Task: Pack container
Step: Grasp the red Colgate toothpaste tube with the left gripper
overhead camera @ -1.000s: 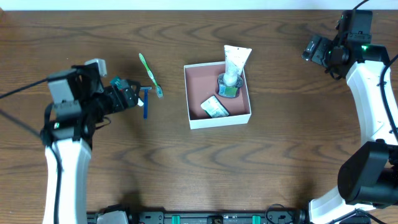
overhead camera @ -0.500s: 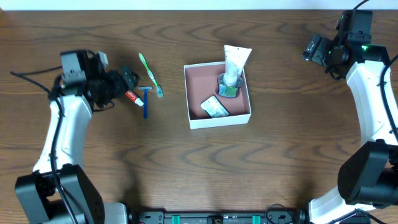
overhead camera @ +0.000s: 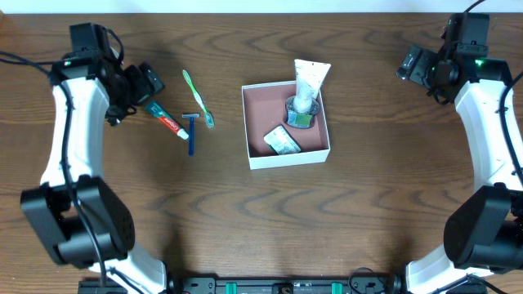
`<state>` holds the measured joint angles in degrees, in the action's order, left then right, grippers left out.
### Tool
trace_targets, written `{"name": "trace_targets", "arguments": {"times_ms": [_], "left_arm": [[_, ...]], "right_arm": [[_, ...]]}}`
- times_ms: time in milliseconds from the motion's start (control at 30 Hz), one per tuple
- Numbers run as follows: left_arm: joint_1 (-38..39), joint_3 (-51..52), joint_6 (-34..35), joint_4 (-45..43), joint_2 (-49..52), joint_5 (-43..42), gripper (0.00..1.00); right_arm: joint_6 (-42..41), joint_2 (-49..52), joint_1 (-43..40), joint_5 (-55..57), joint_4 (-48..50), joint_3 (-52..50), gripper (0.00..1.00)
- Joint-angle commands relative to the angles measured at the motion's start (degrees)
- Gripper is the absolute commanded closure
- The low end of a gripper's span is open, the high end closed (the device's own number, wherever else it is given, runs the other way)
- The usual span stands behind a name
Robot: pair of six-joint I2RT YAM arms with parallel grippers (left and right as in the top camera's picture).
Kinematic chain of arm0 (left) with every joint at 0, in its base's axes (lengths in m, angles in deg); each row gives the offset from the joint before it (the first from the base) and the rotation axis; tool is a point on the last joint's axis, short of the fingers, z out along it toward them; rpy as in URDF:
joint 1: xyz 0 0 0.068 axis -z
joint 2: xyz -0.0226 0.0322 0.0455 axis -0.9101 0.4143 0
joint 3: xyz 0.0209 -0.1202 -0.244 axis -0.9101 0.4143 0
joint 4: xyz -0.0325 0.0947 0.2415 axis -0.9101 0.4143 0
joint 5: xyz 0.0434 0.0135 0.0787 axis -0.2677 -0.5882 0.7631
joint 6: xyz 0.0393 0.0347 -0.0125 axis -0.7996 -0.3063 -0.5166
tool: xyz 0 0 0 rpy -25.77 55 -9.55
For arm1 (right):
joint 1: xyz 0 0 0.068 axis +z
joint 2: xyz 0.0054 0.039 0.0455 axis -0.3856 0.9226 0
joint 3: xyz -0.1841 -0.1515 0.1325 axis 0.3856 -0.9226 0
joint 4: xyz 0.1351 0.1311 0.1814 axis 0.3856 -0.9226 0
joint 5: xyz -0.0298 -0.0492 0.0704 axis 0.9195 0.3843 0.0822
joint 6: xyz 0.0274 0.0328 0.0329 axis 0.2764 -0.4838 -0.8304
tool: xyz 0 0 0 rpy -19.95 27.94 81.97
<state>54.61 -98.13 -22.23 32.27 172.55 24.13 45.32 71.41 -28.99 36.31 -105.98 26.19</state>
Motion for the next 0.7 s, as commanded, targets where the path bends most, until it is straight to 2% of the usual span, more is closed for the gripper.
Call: {"name": "trace_targets", "arguments": {"times_ms": [0, 500, 667], "left_arm": [[0.85, -0.90, 1.57, 0.87, 2.99, -0.63, 0.02], [2.51, -0.81, 5.20, 1.20, 11.72, -1.53, 0.00], [2.62, -0.81, 5.46, 1.53, 14.40, -1.70, 0.09]], "right_arm": [[-0.79, -0.15, -0.02, 0.00, -0.02, 0.46, 0.01], [-0.79, -0.15, -0.02, 0.00, -0.04, 0.46, 0.01], [-0.79, -0.15, -0.02, 0.00, -0.02, 0.46, 0.01]]}}
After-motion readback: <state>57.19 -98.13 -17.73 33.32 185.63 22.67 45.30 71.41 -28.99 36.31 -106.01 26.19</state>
